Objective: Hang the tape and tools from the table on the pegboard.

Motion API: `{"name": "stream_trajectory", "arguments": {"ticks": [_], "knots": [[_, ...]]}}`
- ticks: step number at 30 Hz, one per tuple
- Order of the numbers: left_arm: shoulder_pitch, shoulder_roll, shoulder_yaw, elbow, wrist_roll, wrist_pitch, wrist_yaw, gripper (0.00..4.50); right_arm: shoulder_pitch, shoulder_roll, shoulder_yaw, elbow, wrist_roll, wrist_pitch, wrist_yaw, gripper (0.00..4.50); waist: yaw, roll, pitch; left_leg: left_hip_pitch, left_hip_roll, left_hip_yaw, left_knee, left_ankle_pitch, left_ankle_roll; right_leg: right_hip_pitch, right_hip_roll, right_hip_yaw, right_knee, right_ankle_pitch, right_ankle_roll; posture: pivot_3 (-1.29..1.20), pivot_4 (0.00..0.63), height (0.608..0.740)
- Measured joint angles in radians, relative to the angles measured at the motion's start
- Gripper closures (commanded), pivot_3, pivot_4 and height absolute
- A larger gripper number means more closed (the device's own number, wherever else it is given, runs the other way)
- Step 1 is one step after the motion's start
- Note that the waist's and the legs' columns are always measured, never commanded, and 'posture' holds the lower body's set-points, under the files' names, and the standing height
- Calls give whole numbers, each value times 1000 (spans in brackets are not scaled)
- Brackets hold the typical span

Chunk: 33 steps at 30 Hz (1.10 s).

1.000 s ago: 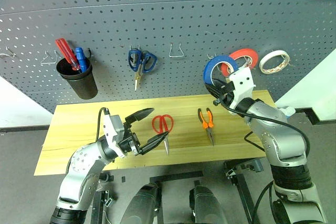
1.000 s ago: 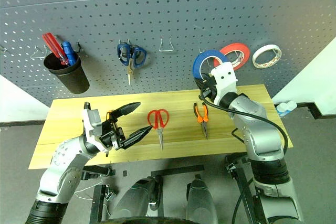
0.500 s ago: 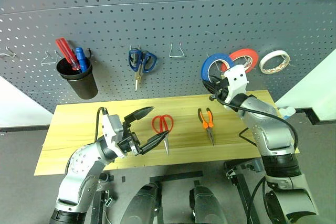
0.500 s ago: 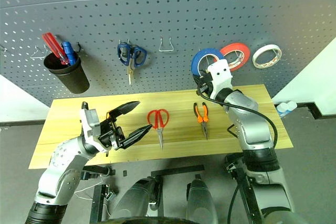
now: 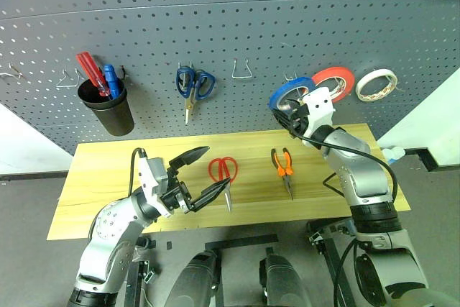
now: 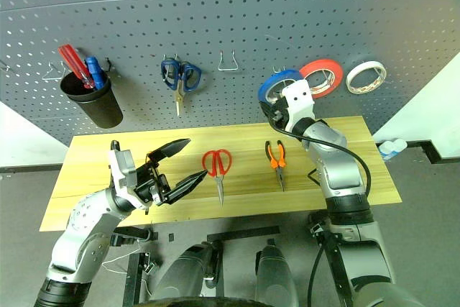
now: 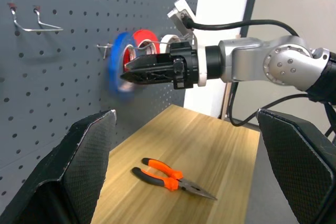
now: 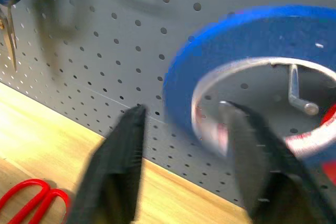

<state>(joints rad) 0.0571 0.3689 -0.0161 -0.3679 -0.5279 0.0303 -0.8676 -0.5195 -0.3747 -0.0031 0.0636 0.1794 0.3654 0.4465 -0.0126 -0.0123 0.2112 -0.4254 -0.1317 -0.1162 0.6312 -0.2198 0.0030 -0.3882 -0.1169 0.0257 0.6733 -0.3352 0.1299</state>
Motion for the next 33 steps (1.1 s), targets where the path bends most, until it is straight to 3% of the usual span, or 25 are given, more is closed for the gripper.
{"name": "stream_trajectory", "arguments": {"ticks": [4,19,33], "knots": [[0,0,0,0,0,0,3,0,0,0,-1,4,-6,0,-6,17,-1,0,0,0,0,0,0,0,0,0,0,0,0,0,0,33,200,740],[9,3,0,0,1,0,3,0,35,-13,-2,-42,0,51,37,17,1,0,0,0,0,0,0,0,0,0,0,0,0,0,0,39,182,740],[21,7,0,0,6,-8,3,0,257,-137,-16,-433,203,356,183,17,4,0,0,0,0,0,-1,-2,2,0,0,0,-1,0,0,38,169,740]]}}
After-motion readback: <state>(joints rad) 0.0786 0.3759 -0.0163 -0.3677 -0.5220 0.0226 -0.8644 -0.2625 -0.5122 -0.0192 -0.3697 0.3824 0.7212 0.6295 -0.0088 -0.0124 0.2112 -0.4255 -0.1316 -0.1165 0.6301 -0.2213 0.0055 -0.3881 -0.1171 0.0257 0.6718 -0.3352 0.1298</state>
